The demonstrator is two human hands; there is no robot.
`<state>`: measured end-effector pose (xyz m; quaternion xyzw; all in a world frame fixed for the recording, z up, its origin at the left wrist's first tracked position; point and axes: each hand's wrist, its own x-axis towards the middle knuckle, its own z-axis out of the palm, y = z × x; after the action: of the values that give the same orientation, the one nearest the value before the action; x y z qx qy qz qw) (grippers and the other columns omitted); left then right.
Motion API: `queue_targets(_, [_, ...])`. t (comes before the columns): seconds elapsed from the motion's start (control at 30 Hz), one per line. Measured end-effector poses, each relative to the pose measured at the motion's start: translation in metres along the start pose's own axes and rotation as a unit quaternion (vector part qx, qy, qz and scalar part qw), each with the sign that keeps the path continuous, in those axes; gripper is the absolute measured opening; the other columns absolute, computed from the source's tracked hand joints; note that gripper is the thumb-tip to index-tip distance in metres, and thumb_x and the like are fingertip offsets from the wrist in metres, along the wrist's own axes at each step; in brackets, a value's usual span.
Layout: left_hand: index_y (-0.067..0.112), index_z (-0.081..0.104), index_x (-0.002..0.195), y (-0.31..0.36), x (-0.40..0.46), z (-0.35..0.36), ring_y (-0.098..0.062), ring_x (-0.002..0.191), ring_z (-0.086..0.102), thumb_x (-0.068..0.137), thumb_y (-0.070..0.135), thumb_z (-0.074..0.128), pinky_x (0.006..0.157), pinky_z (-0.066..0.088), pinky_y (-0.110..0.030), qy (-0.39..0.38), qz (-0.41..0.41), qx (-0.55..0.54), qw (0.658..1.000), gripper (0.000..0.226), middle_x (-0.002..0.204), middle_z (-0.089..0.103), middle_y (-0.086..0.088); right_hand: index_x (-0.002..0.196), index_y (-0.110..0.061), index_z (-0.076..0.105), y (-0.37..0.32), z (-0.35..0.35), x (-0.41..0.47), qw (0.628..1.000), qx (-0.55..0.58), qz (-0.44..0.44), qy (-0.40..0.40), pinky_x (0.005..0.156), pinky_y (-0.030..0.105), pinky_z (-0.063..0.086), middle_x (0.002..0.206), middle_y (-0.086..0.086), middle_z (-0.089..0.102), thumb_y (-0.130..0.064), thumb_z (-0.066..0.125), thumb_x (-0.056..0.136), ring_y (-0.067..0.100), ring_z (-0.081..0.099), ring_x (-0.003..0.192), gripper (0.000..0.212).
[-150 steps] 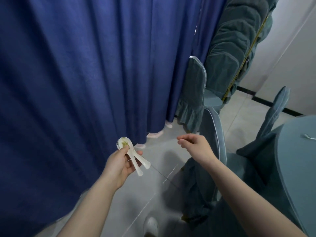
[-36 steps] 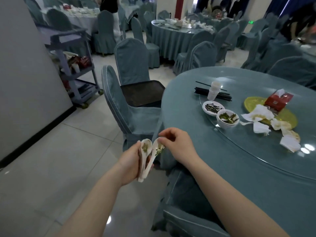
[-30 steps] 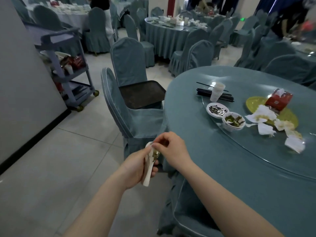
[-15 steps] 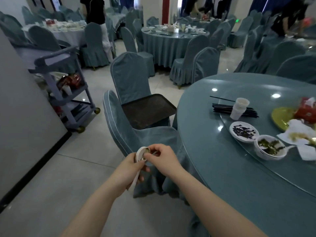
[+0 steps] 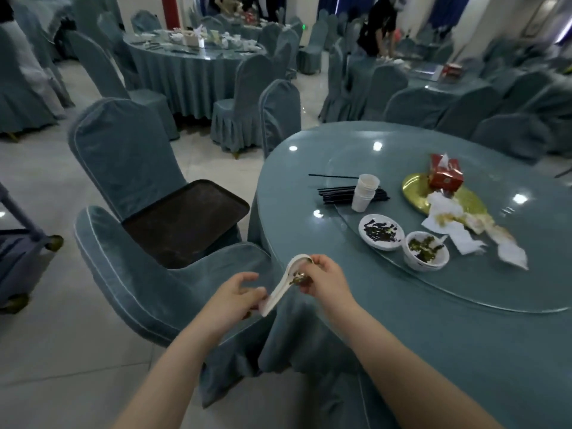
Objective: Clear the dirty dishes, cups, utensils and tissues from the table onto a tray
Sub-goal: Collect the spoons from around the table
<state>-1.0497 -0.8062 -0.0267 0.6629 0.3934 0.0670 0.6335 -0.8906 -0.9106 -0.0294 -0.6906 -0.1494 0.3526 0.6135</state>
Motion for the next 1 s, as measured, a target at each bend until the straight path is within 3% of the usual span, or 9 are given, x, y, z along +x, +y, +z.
queue_targets(0.13, [0.022,0.052,0.127,0.016,0.039,-0.004,-0.009,0.090,0.067,0.094,0.025,0.056,0.070,0.048,-0.023,-0.026,0.010,-0.002,1.000,0.033,0.097,0.071,0.009,0.089,-0.009,0.055,-0.002,-0.028,0.007,0.989,0.088,0.014,0.114,0.061,0.031,0.054,0.078,0.010,0.062,-0.010,0.058,0.090,0.022,0.061,0.066,0.003])
queue_targets(0.3, [0.017,0.050,0.129,0.037,0.069,0.016,-0.012,0.092,0.066,0.099,0.022,0.048,0.072,0.048,-0.024,-0.112,0.008,0.006,0.994,0.030,0.102,0.070,0.003,0.092,-0.007,0.056,0.008,-0.077,0.001,0.966,0.099,0.013,0.237,0.058,0.031,0.054,0.077,0.011,0.061,-0.010,0.054,0.094,0.017,0.060,0.058,0.004])
queue_targets(0.47, [0.016,0.052,0.126,0.056,0.105,0.040,-0.017,0.097,0.065,0.100,0.020,0.046,0.079,0.048,-0.027,-0.140,0.008,0.023,0.990,0.028,0.108,0.069,-0.003,0.095,-0.006,0.058,0.018,-0.128,0.010,0.937,0.112,0.029,0.329,0.059,0.032,0.055,0.068,0.007,0.057,-0.011,0.056,0.092,0.012,0.050,0.049,0.006])
queue_targets(0.73, [0.011,0.050,0.125,0.067,0.188,0.088,-0.019,0.088,0.061,0.100,0.015,0.044,0.068,0.042,-0.024,-0.098,-0.053,0.033,0.993,0.026,0.103,0.065,-0.006,0.093,-0.010,0.057,0.020,-0.202,0.077,0.917,0.096,0.019,0.386,0.054,0.028,0.049,0.067,0.003,0.052,-0.018,0.059,0.092,0.012,0.046,0.050,0.008])
queue_targets(0.83, [0.011,0.050,0.122,0.075,0.221,0.115,-0.013,0.076,0.059,0.099,0.013,0.045,0.061,0.039,-0.022,-0.092,-0.071,0.044,0.992,0.024,0.101,0.064,-0.006,0.093,-0.015,0.058,0.009,-0.241,0.109,0.910,0.086,-0.001,0.406,0.057,0.029,0.050,0.076,0.002,0.057,-0.024,0.059,0.093,0.013,0.052,0.062,0.009])
queue_targets(0.9, [0.013,0.052,0.120,0.082,0.245,0.134,-0.014,0.080,0.060,0.097,0.013,0.048,0.066,0.041,-0.025,-0.076,-0.058,0.061,0.994,0.024,0.101,0.066,-0.002,0.091,-0.019,0.058,0.002,-0.268,0.129,0.905,0.081,-0.014,0.417,0.061,0.031,0.050,0.085,0.003,0.060,-0.025,0.059,0.093,0.016,0.056,0.072,0.006])
queue_targets(1.0, [0.021,0.055,0.117,0.093,0.273,0.165,-0.015,0.096,0.061,0.094,0.015,0.051,0.075,0.042,-0.028,-0.065,-0.025,0.095,0.993,0.024,0.111,0.066,-0.001,0.096,-0.018,0.057,-0.009,-0.307,0.151,0.908,0.084,-0.020,0.411,0.075,0.044,0.055,0.098,0.010,0.062,-0.021,0.058,0.094,0.028,0.062,0.085,0.004])
